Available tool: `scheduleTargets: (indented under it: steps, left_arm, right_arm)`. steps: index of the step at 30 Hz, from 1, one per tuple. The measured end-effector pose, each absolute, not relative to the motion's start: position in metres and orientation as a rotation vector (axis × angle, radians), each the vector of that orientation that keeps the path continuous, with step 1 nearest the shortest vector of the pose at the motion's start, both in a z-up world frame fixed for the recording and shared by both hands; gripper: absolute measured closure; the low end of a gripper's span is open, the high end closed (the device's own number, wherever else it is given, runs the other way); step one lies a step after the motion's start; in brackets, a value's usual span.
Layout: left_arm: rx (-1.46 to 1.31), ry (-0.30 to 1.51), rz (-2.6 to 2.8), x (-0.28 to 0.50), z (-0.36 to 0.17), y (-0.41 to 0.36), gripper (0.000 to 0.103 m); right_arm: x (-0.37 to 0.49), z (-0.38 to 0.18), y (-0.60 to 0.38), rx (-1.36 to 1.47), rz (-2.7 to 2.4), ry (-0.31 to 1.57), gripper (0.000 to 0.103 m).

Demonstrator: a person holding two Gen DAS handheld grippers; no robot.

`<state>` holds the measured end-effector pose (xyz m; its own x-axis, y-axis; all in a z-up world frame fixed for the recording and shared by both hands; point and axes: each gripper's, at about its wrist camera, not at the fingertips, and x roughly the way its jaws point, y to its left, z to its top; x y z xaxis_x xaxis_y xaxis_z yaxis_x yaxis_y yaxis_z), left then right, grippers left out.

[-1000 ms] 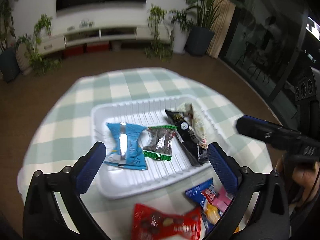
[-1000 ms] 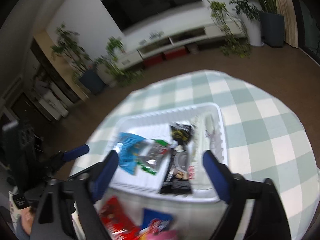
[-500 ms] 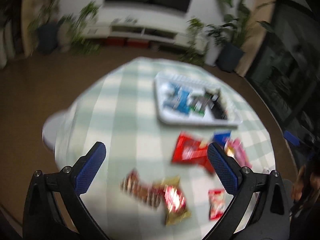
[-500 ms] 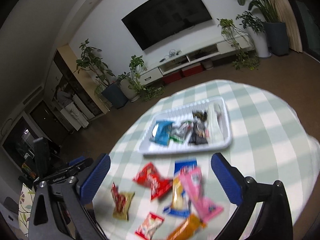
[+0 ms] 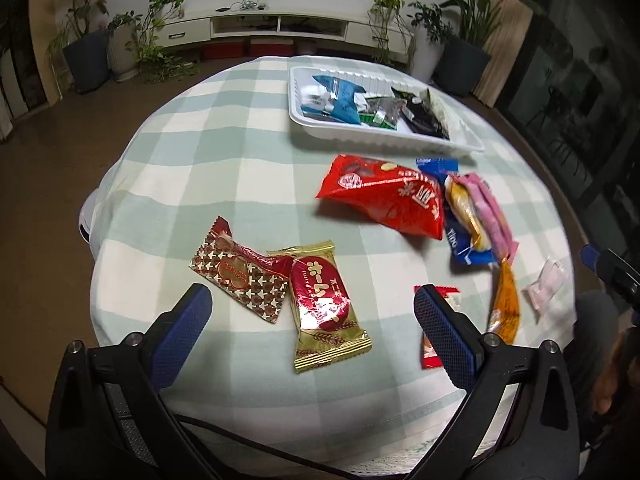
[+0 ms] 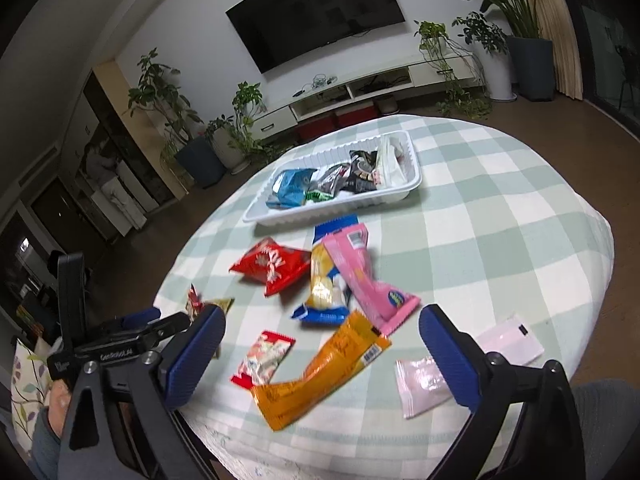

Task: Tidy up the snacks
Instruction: 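Lift both tools away from the tray toward the remaining snacks, then grasp the gold-red wafer with the left gripper while the right gripper grasps the orange bar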

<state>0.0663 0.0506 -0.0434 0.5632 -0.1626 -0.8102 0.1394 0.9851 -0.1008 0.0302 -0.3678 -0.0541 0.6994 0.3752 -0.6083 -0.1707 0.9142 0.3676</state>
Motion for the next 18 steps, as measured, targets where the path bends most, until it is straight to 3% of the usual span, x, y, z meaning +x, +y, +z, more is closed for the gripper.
scheduleTargets:
  steps: [3, 5, 18]
  left_arm:
    - [0.009, 0.996, -0.163, 0.074, -0.055, 0.046, 0.008]
    - [0.021, 1.017, -0.166, 0.079, -0.060, 0.046, 0.022]
    - [0.081, 1.111, -0.198, 0.100, -0.087, 0.035, 0.042]
  right_arm:
    - [0.026, -0.060, -0.360, 0.265, 0.319, 0.755, 0.007]
    - [0.024, -0.063, -0.355, 0.252, 0.327, 0.764, 0.009]
    - [0.021, -0.068, -0.343, 0.211, 0.345, 0.781, 0.016]
